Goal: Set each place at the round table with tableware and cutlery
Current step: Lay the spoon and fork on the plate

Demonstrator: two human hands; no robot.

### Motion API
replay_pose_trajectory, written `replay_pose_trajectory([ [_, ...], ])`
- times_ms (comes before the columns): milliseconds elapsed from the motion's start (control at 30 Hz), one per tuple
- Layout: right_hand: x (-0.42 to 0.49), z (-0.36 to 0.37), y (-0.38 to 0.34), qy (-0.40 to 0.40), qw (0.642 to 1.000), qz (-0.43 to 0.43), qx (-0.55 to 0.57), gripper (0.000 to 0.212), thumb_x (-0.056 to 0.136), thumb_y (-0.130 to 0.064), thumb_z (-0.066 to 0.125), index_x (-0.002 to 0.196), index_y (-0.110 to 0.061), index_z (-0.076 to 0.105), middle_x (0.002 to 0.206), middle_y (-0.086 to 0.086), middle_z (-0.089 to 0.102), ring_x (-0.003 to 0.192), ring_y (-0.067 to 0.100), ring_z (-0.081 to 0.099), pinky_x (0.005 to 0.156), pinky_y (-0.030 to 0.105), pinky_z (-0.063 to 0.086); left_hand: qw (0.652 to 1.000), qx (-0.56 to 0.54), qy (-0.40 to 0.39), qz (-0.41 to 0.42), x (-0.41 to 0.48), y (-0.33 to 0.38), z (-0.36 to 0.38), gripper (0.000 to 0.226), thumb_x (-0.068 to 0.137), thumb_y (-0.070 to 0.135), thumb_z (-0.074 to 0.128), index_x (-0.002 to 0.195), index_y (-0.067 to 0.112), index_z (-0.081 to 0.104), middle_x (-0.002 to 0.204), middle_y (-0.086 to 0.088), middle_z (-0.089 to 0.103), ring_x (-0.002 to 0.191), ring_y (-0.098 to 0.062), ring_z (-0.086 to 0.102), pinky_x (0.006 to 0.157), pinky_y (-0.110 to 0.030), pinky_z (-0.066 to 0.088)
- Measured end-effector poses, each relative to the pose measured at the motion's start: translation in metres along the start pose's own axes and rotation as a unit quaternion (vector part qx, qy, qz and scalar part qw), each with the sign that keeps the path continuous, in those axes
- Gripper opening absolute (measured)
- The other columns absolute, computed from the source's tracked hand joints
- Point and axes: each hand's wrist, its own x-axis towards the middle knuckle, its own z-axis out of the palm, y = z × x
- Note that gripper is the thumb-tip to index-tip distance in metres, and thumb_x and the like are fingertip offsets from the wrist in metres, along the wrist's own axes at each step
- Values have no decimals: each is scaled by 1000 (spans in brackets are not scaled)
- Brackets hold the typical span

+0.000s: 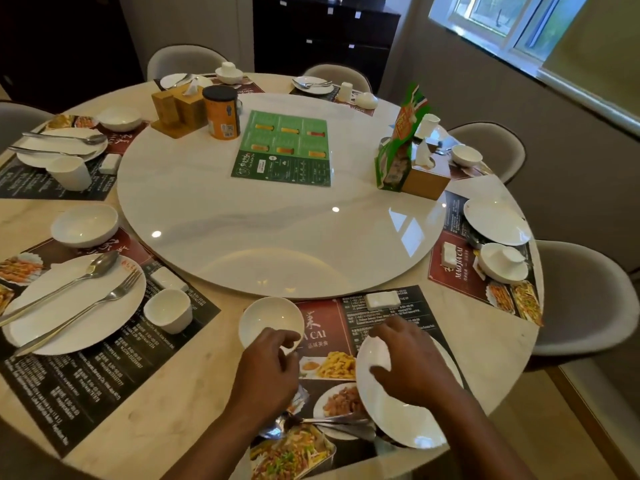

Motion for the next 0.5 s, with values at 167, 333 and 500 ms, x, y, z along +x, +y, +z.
replay_pose_trajectory([
  [167, -15, -1, 42, -130, 990, 9, -53, 80, 80, -37, 77, 148, -38, 36, 154, -3, 33, 138, 23, 38, 109, 43, 40, 999, 13, -52, -5, -12, 25, 40, 24, 88, 20, 65, 108, 34, 63, 103, 18, 59, 79, 3, 60, 71, -11, 47],
  [333, -11, 4, 63, -136, 990, -36, -7, 69, 81, -32, 77, 142, -37, 46, 145, -6, 45, 129, 18, 47, 104, 37, 45, 997, 9, -74, -38, -15, 54, 80, 25, 88, 23, 66, 111, 33, 64, 103, 18, 58, 84, 0, 60, 74, -17, 53],
  [500, -7, -7, 85, -97, 988, -50, 108, 67, 78, -39, 80, 138, -38, 50, 141, -9, 50, 126, 15, 50, 101, 32, 48, 988, -16, -94, -121, -10, 80, 120, 26, 93, 37, 59, 118, 33, 63, 105, 15, 63, 90, 1, 61, 77, -21, 49],
])
